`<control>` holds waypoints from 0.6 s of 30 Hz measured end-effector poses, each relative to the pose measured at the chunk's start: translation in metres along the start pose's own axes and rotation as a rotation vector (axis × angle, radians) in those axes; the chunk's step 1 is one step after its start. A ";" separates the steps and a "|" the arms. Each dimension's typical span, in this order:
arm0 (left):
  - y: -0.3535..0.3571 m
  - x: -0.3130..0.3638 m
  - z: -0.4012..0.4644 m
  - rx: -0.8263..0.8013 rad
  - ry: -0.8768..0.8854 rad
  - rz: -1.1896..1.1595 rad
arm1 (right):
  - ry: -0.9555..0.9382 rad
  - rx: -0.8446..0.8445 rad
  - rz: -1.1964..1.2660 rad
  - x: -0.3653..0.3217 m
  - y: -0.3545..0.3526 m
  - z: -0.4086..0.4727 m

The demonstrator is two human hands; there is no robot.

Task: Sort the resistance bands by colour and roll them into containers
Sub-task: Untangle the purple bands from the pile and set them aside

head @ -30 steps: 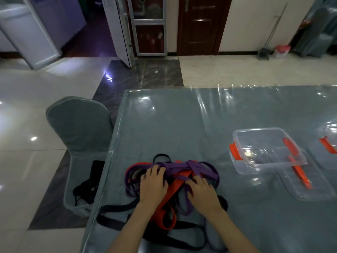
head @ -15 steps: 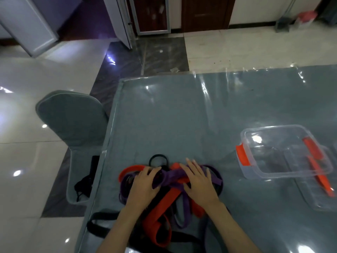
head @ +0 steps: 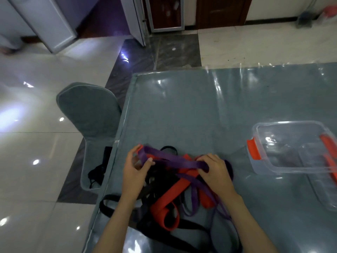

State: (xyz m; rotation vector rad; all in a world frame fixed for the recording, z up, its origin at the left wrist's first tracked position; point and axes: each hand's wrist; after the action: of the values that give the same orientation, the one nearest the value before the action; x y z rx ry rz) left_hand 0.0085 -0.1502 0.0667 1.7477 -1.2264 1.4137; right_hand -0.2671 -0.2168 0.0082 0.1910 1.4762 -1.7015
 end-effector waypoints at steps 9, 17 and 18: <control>-0.019 0.010 -0.015 0.010 0.033 0.146 | 0.141 0.214 0.057 -0.003 -0.021 -0.045; -0.034 0.005 -0.017 0.034 0.128 0.512 | 0.226 0.116 -0.017 0.000 -0.025 -0.064; -0.034 0.004 -0.017 0.049 0.139 0.525 | 0.208 0.085 -0.026 0.000 -0.024 -0.066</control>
State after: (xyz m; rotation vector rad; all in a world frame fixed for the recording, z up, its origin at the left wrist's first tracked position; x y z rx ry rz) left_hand 0.0323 -0.1226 0.0786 1.3800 -1.6598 1.8329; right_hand -0.3095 -0.1610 0.0072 0.4066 1.5627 -1.8100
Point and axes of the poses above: each hand's wrist, its own z-axis towards the middle knuckle, its own y-axis out of the palm, x = y × z, and after that the axes turned 9 degrees about -y, right-handed
